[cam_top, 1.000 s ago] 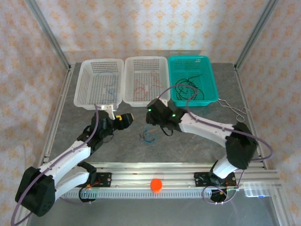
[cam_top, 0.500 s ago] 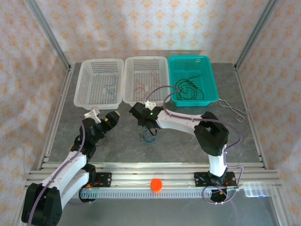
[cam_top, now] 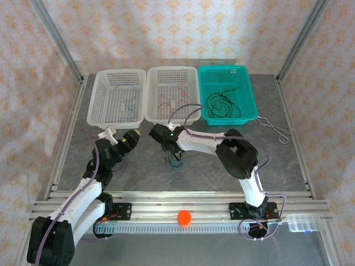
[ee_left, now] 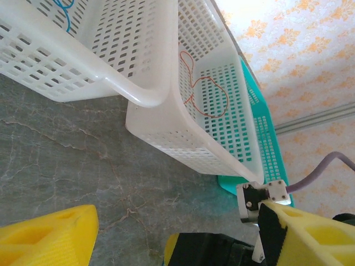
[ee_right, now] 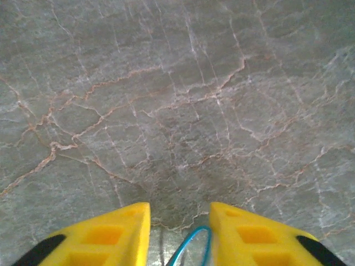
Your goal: Untangle the cables
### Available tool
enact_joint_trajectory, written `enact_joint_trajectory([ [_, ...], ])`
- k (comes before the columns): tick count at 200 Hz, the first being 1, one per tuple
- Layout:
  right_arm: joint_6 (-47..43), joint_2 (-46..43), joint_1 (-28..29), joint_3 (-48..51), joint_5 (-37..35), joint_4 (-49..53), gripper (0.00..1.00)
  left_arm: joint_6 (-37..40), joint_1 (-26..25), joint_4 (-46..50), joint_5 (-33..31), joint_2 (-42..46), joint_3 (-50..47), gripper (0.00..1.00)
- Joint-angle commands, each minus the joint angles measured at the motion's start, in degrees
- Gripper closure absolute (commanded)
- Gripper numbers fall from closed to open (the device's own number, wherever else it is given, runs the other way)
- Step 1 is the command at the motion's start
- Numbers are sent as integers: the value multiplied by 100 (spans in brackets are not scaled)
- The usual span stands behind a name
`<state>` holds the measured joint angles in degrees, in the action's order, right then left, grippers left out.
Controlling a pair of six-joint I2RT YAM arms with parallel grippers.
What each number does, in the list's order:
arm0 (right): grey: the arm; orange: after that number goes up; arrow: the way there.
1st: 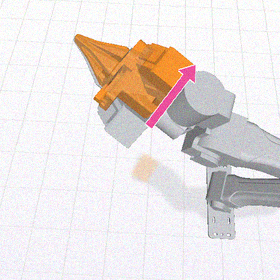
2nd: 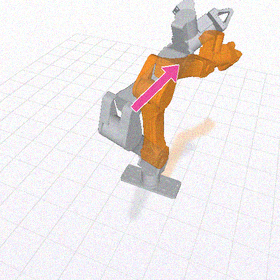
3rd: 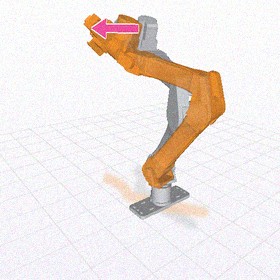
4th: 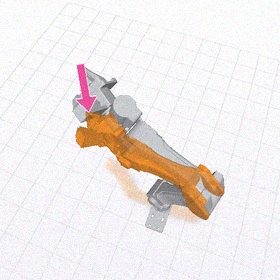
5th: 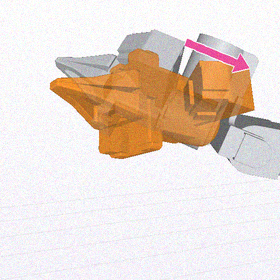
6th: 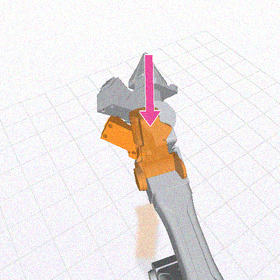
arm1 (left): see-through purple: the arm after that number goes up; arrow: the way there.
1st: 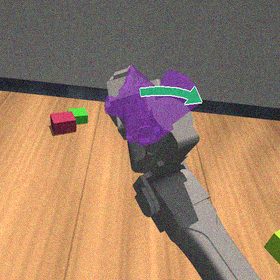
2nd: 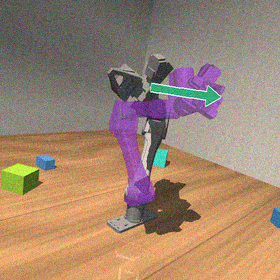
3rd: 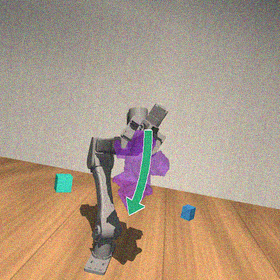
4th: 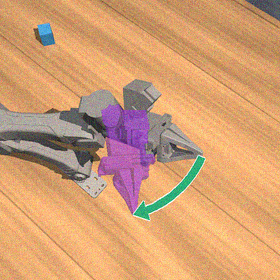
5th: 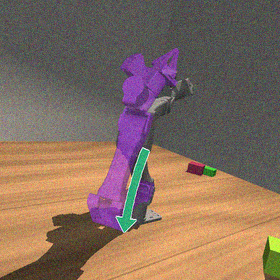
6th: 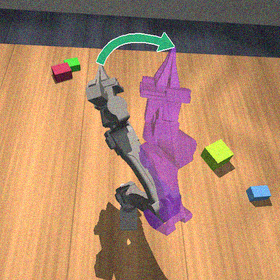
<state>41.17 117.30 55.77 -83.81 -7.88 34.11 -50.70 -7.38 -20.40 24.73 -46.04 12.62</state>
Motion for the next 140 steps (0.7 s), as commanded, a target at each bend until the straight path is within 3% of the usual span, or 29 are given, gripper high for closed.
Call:
enact_joint_trajectory([
  [1, -34, -102, 37, -52, -21, 19, 77, 114, 54, 9, 82, -36, -4, 23],
  [45, -452, -762, 4, 485, 637, -888, 100, 80, -47, -209, 374, -440, -54, 22],
  [89, -824, -1694, -172, 1095, 1113, -1496, 100, 127, -416, -392, 234, -600, 2, 20],
  [140, -1775, -2691, -883, 1705, 2465, -1978, 100, 759, -1020, -285, 245, -919, 219, 22],
])
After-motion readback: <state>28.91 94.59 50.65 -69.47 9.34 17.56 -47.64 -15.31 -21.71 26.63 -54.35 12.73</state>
